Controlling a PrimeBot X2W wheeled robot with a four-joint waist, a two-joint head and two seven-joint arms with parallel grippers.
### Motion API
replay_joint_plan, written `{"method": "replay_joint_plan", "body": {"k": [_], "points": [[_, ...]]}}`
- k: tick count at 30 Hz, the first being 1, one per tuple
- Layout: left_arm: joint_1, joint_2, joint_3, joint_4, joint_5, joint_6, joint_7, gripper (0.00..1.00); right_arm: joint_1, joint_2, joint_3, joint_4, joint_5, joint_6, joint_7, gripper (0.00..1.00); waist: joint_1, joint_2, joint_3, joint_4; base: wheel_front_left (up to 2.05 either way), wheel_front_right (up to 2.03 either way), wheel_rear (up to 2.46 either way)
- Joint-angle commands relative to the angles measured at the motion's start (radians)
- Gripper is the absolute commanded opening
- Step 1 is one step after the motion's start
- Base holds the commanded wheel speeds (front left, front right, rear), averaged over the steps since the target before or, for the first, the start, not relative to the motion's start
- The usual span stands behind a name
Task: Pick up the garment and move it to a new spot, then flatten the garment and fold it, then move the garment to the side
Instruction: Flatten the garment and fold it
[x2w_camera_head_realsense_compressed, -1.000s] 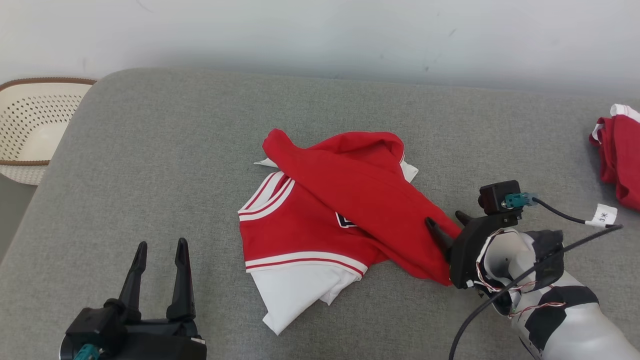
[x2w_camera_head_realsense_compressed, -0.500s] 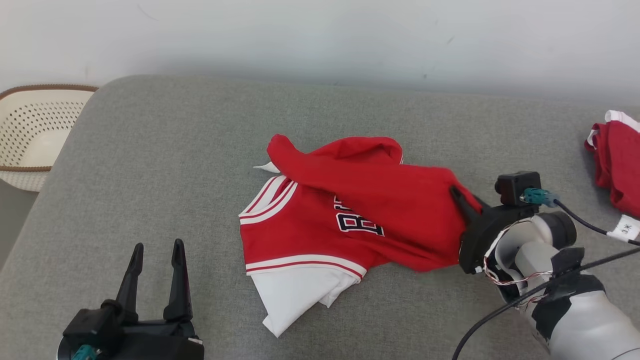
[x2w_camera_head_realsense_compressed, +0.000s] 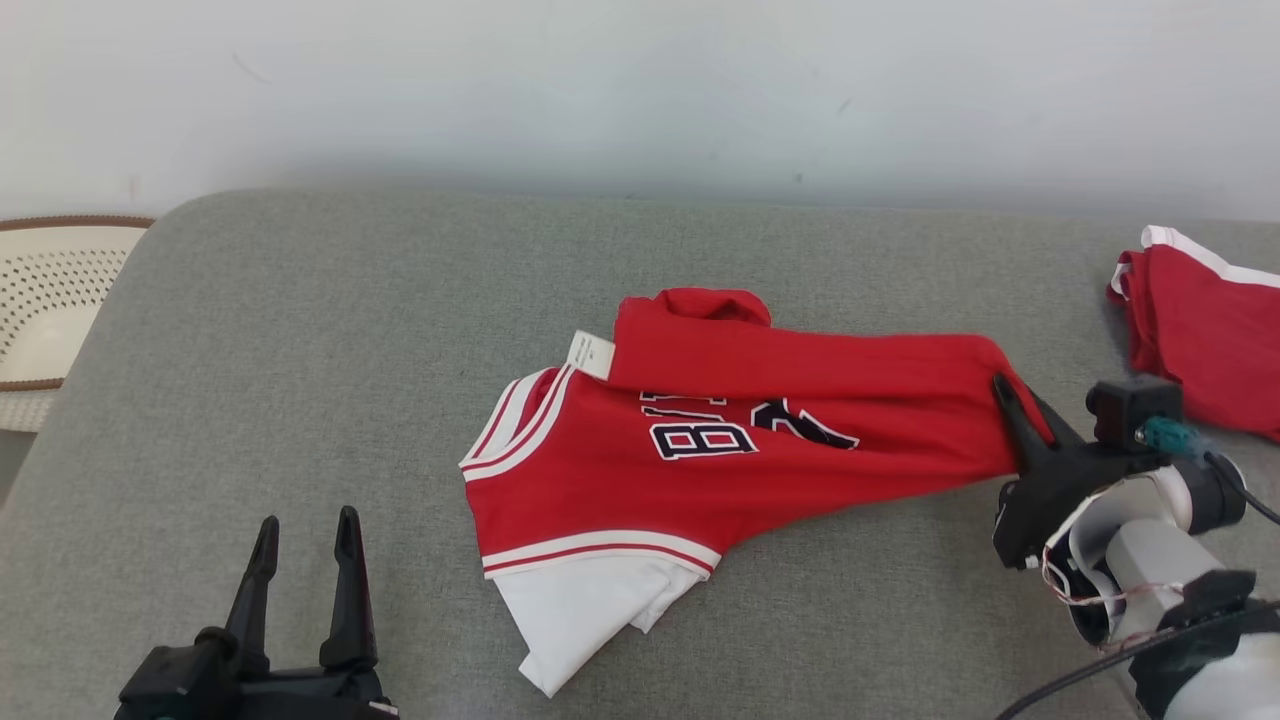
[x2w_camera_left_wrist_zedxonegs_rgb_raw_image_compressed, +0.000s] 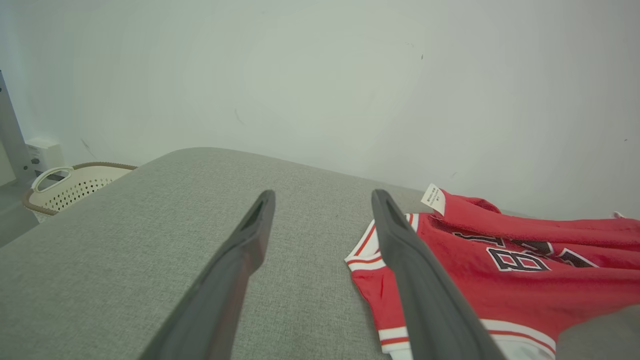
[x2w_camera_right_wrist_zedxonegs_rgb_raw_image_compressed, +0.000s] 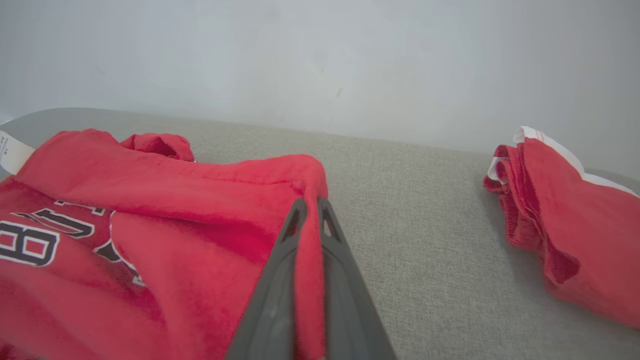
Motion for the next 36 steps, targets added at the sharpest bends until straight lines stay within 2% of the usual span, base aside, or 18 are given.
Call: {"method": "replay_joint_plan", "body": {"k": [1,7,11,12,15,16,17,25,36], "points": [[0.019,0.001,0.003,-0.001,-0.003,0.001,-0.003,1.0,0.046,-0.001,-0.043,-0.029,-0.023,-0.001,0.002,0.0,0.0,0.0,-0.007,-0.009,0.0,0.0,0.0],[0.028,0.001,0.005,0.002,0.0,-0.002,-0.003,1.0,0.176,0.025,-0.15,-0.149,-0.057,-0.001,0.117,0.0,0.0,0.0,-0.022,-0.018,0.0,0.0,0.0],[0.034,0.0,0.006,0.003,-0.002,-0.003,-0.003,1.0,0.289,0.035,-0.26,-0.288,-0.123,-0.001,0.216,0.0,0.0,0.0,-0.031,-0.023,0.0,0.0,0.0],[0.035,0.0,0.005,0.002,-0.003,-0.003,-0.003,1.0,0.345,0.057,-0.314,-0.363,-0.157,-0.001,0.268,0.0,0.0,0.0,-0.033,-0.024,0.0,0.0,0.0],[0.03,0.0,0.004,0.004,-0.007,-0.006,-0.003,1.0,0.415,0.078,-0.383,-0.469,-0.208,-0.001,0.338,0.0,0.0,0.0,-0.031,-0.022,0.0,0.0,0.0],[0.028,0.001,0.003,0.004,-0.008,-0.007,-0.003,1.0,0.435,0.083,-0.407,-0.502,-0.226,-0.001,0.35,0.47,0.0,0.0,-0.03,-0.022,0.0,0.0,0.0],[0.025,0.0,0.004,0.005,-0.008,-0.008,-0.003,1.0,0.454,0.098,-0.431,-0.536,-0.236,-0.001,0.356,1.0,0.0,0.0,-0.029,-0.022,0.0,0.0,0.0],[0.023,0.001,0.013,0.003,-0.004,-0.006,-0.003,1.0,0.548,0.139,-0.524,-0.731,-0.309,-0.001,0.374,1.0,0.0,0.0,-0.024,-0.03,0.0,0.0,0.0],[0.033,0.0,0.021,-0.005,0.003,-0.012,-0.003,1.0,0.604,0.159,-0.583,-0.848,-0.313,-0.001,0.256,1.0,0.0,0.0,-0.026,-0.048,0.0,0.0,0.0]]}}
